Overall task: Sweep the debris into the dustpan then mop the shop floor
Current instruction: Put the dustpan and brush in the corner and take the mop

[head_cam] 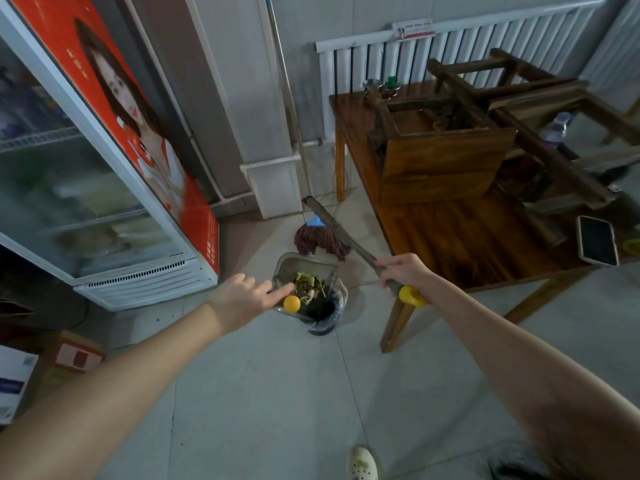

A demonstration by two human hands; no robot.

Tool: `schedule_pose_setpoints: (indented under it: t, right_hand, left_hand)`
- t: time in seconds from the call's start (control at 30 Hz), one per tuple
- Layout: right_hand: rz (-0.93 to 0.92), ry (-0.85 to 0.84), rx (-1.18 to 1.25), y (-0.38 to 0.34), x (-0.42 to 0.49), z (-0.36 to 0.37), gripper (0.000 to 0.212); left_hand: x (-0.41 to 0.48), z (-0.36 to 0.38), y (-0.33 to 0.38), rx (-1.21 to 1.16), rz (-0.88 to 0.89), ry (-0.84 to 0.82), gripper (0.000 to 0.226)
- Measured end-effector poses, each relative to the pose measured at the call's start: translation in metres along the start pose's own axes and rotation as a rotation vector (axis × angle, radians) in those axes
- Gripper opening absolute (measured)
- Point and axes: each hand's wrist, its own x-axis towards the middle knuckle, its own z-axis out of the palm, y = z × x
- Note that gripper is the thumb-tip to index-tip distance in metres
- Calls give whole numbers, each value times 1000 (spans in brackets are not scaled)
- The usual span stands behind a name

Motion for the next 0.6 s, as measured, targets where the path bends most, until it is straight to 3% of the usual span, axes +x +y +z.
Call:
schedule_pose_setpoints:
  t: [0.27, 0.47, 0.6]
  right_hand:
    - [13, 34, 67, 19, -43, 28, 47]
    - [24, 36, 139, 39, -74, 45, 44]
    - [40, 25, 112, 49, -91, 51, 43]
  left_hand:
    - [-35, 2, 34, -38, 90, -73, 82]
    - [-49, -22, 62, -163, 169, -316, 48]
    - [-56, -17, 72, -225, 133, -399, 51]
